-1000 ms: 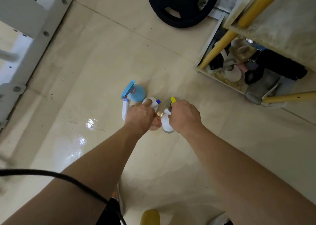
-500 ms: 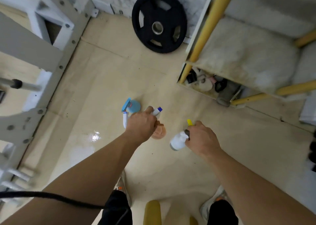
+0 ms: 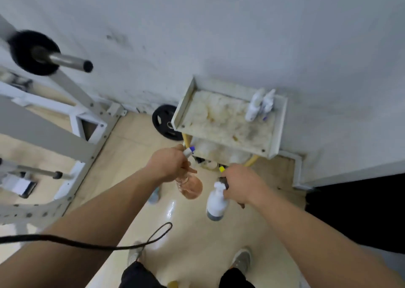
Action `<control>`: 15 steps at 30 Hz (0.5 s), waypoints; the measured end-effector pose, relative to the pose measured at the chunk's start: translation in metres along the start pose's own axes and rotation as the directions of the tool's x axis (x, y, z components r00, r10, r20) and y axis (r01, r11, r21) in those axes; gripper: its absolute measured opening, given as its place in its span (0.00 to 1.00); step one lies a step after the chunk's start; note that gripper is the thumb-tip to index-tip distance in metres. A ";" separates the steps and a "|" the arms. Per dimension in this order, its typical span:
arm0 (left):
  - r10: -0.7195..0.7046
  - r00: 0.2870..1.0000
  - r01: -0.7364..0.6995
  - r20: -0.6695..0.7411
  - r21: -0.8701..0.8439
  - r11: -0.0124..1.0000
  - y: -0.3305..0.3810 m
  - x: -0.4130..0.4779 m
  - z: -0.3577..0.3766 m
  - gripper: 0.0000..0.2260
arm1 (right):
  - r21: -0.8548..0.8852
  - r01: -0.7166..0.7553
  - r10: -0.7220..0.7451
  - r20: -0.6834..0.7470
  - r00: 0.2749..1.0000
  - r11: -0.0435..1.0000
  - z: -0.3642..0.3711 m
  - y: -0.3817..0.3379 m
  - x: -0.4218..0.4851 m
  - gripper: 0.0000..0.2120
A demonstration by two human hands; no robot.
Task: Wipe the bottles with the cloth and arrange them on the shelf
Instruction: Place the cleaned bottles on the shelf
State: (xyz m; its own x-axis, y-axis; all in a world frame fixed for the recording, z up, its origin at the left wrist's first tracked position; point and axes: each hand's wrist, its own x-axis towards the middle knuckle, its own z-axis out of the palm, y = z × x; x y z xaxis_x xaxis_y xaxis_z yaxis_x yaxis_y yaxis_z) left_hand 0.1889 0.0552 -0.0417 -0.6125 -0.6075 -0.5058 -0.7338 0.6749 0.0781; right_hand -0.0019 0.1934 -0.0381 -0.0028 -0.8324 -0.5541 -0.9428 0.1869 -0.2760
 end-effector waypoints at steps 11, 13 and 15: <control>0.170 0.979 -0.151 -0.114 0.154 0.976 0.029 0.051 -0.170 0.09 | -0.060 -0.036 0.030 -0.103 0.994 0.998 -0.184 0.029 0.004 0.08; 0.199 0.973 -0.178 -0.120 0.161 0.971 0.022 0.072 -0.187 0.09 | -0.057 -0.078 0.069 -0.146 0.987 0.995 -0.200 0.031 0.022 0.07; 0.226 0.964 -0.199 -0.136 0.190 0.961 0.012 0.094 -0.199 0.09 | -0.076 -0.112 0.098 -0.168 0.981 0.991 -0.213 0.032 0.042 0.09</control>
State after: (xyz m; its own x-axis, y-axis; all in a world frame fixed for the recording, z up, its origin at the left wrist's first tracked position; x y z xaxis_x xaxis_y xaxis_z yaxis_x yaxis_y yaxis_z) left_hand 0.0641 -0.0776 0.0822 -0.7969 -0.4903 -0.3529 -0.5279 0.8492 0.0123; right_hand -0.1030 0.0533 0.0969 -0.1510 -0.8858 -0.4389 -0.9592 0.2387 -0.1518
